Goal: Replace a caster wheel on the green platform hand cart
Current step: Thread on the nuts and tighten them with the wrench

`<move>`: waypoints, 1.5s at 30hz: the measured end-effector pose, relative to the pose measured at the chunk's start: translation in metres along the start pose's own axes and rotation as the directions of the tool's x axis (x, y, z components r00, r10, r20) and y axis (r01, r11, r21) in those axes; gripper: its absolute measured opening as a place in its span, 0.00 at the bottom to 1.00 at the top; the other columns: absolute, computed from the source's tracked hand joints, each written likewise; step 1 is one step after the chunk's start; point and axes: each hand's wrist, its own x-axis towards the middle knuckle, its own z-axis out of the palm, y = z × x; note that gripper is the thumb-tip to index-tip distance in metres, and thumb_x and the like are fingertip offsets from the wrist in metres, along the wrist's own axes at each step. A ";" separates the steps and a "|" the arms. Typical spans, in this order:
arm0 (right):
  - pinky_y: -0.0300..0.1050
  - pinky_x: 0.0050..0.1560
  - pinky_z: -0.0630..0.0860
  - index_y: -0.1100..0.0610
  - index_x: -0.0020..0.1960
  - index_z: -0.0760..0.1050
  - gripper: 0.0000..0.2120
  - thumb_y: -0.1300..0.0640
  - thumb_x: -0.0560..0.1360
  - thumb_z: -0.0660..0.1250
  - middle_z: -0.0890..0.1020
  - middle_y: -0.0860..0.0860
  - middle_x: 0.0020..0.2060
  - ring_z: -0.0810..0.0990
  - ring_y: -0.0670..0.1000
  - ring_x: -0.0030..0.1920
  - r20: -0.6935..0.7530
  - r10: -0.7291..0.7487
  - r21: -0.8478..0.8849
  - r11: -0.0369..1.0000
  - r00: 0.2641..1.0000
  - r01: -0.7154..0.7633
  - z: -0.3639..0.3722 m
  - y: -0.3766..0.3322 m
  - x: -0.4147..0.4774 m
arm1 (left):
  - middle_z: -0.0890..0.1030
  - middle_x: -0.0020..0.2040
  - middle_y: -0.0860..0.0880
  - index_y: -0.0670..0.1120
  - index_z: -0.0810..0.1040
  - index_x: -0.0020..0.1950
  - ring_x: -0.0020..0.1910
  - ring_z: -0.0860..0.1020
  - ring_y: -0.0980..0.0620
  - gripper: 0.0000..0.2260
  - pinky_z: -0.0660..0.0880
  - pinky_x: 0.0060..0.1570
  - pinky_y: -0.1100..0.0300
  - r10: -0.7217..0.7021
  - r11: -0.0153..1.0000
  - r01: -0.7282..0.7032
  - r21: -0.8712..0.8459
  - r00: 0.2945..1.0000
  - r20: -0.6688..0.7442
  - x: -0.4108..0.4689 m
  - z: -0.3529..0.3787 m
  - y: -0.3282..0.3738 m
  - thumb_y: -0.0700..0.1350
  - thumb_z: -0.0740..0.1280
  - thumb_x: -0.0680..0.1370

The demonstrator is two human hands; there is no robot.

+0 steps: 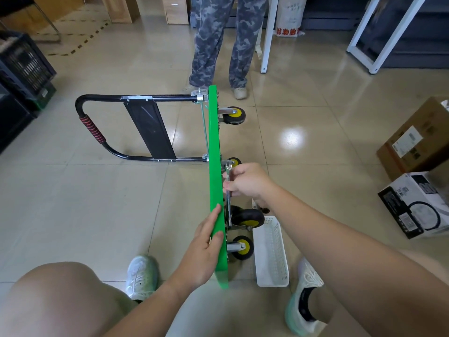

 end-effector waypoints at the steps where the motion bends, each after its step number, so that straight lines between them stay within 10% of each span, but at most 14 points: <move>1: 0.51 0.52 0.84 0.60 0.53 0.81 0.11 0.69 0.73 0.73 0.86 0.56 0.47 0.87 0.52 0.47 -0.006 -0.039 0.031 0.999 0.999 0.039 -0.004 -0.001 -0.006 | 0.62 0.75 0.67 0.73 0.56 0.76 0.67 0.57 0.82 0.26 0.53 0.65 0.82 0.000 1.000 0.000 -0.004 1.000 0.000 0.000 -0.001 0.001 0.46 0.56 0.87; 15: 0.40 0.49 0.82 0.59 0.43 0.82 0.15 0.78 0.69 0.70 0.85 0.53 0.40 0.84 0.45 0.42 -0.156 -0.338 0.241 0.898 0.928 0.367 0.013 0.055 -0.105 | 0.64 0.76 0.63 0.73 0.56 0.76 0.72 0.63 0.67 0.26 0.58 0.70 0.67 0.002 1.000 -0.002 0.009 1.000 -0.013 -0.002 0.000 0.006 0.45 0.56 0.86; 22: 0.47 0.56 0.81 0.38 0.43 0.83 0.26 0.72 0.71 0.72 0.86 0.44 0.42 0.85 0.48 0.47 -0.200 -0.478 0.080 0.862 0.855 0.500 0.033 0.069 -0.100 | 0.64 0.77 0.63 0.72 0.56 0.76 0.75 0.61 0.67 0.26 0.56 0.75 0.66 0.038 0.999 -0.037 0.021 0.999 -0.025 0.000 0.001 0.000 0.44 0.57 0.86; 28: 0.56 0.56 0.82 0.42 0.46 0.84 0.19 0.68 0.72 0.74 0.87 0.47 0.45 0.86 0.50 0.48 -0.204 -0.443 0.169 0.863 0.873 0.477 0.029 0.060 -0.089 | 0.64 0.76 0.65 0.68 0.57 0.79 0.73 0.59 0.75 0.27 0.54 0.66 0.81 0.050 0.998 -0.050 0.036 0.999 -0.017 0.001 0.002 -0.002 0.43 0.57 0.86; 45: 0.55 0.56 0.82 0.49 0.47 0.82 0.14 0.68 0.71 0.74 0.87 0.50 0.45 0.86 0.52 0.48 -0.112 -0.372 0.140 0.912 0.922 0.385 0.016 0.041 -0.040 | 0.60 0.72 0.72 0.72 0.56 0.75 0.71 0.58 0.78 0.27 0.52 0.65 0.82 0.061 0.997 -0.060 0.043 0.998 -0.021 -0.002 0.001 0.000 0.44 0.58 0.86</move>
